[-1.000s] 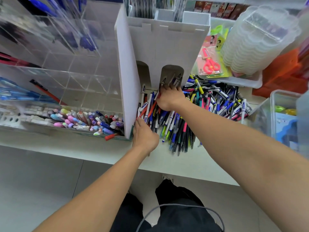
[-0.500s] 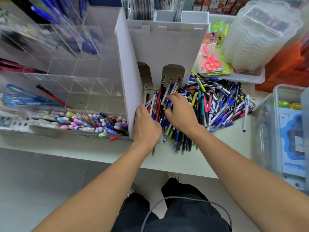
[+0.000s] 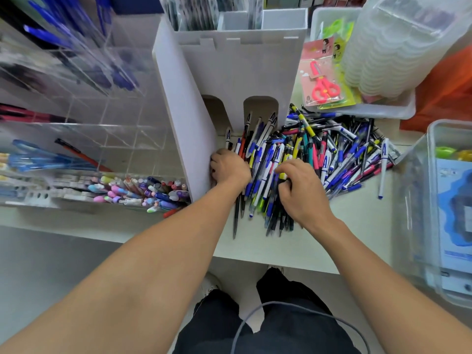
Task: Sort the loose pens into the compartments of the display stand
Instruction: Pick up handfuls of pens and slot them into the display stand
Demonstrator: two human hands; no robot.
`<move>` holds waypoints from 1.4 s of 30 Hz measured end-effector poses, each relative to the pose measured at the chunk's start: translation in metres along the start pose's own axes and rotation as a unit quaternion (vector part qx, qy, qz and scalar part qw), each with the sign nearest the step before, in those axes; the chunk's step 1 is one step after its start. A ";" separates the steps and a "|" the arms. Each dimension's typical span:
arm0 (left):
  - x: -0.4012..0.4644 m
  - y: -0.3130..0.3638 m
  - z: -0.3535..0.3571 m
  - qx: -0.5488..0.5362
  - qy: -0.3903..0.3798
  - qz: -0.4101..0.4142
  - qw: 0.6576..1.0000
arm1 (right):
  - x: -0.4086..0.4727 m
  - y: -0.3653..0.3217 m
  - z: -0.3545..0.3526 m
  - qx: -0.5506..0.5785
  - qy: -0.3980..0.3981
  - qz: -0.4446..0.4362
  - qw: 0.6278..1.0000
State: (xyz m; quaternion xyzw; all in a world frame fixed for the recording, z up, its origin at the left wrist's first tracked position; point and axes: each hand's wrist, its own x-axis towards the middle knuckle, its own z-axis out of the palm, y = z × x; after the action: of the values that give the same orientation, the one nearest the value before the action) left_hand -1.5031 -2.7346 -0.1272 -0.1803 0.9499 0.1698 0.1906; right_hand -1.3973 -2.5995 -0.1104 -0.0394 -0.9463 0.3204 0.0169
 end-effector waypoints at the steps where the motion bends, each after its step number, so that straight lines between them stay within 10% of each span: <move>1: 0.002 -0.001 0.000 -0.002 -0.008 0.000 1.000 | 0.001 -0.001 0.002 0.005 -0.001 -0.001 1.000; 22: -0.006 -0.029 0.004 -0.029 -0.054 0.074 0.995 | 0.113 -0.020 0.043 -0.167 -0.205 -0.039 0.964; 42: 0.002 -0.009 -0.014 -0.070 -0.080 0.015 0.994 | 0.004 -0.018 0.016 0.026 -0.032 0.032 0.999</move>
State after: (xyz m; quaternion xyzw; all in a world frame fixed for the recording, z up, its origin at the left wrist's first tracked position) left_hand -1.5049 -2.7488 -0.1183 -0.1650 0.9198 0.2525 0.2509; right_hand -1.4036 -2.6233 -0.1121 -0.0593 -0.9358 0.3468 -0.0226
